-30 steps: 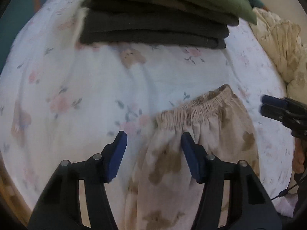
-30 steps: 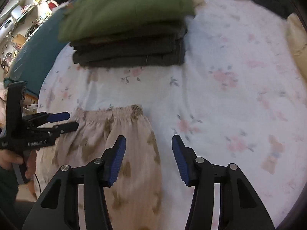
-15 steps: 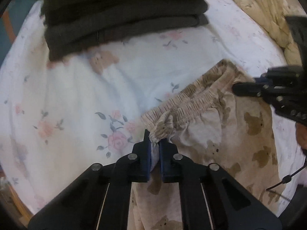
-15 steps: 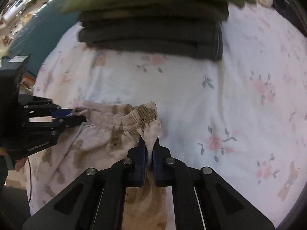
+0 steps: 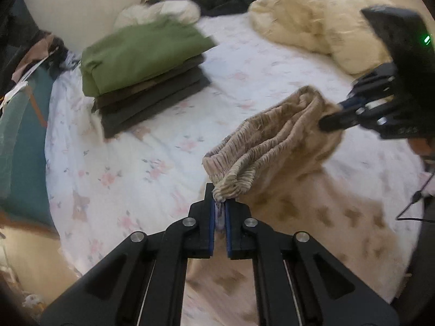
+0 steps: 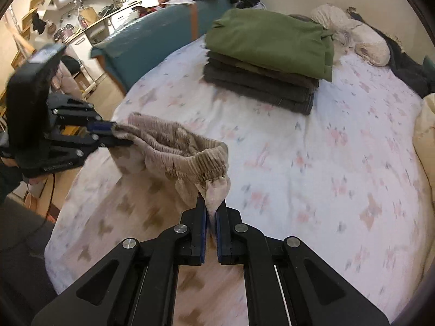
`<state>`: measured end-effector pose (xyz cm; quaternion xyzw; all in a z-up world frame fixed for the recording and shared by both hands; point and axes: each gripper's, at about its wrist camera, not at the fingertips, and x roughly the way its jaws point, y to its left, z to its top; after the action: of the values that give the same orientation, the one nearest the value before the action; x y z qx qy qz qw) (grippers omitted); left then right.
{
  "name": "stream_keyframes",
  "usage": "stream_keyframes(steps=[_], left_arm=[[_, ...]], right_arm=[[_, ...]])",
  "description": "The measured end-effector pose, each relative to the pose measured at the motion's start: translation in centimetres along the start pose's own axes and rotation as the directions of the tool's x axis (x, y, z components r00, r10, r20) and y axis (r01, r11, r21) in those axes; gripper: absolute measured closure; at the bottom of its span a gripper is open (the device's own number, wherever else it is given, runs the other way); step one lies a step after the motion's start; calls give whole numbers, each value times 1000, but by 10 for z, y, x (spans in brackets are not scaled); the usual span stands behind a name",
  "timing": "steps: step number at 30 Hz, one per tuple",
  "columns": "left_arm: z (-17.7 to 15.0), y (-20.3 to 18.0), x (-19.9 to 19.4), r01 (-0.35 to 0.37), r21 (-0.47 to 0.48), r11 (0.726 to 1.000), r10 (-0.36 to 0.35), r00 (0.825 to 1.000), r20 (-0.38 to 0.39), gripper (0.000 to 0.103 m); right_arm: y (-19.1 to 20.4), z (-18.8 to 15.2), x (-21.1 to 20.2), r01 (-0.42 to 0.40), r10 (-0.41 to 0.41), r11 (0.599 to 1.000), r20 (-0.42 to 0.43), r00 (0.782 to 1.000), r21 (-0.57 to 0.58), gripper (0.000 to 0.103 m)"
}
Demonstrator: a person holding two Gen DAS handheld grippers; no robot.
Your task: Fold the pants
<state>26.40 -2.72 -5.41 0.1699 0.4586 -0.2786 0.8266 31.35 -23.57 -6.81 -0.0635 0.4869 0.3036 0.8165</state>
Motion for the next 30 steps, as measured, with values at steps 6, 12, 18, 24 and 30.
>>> stream_keyframes(steps=[6,12,18,24,30], left_arm=[[-58,-59,-51,33,24,999,-33,999,-3,100],[-122,-109,-48,55,35,998,-51,991,-124,100],[-163,-136,-24,66,30,997,-56,963,-262,99],[-182,-141,-4,116,-7,993,-107,895,-433,75],[-166,-121,-50,246,-118,962,-272,902,-337,40]], right_arm=[[55,-81,-32,15,-16,998,21,1000,63,98],[102,-158,-20,26,-18,997,-95,995,79,98],[119,-198,0,7,7,998,-219,976,61,98],[139,-229,27,-40,48,999,-418,907,28,86],[123,-210,-24,-53,85,990,-254,963,131,85]])
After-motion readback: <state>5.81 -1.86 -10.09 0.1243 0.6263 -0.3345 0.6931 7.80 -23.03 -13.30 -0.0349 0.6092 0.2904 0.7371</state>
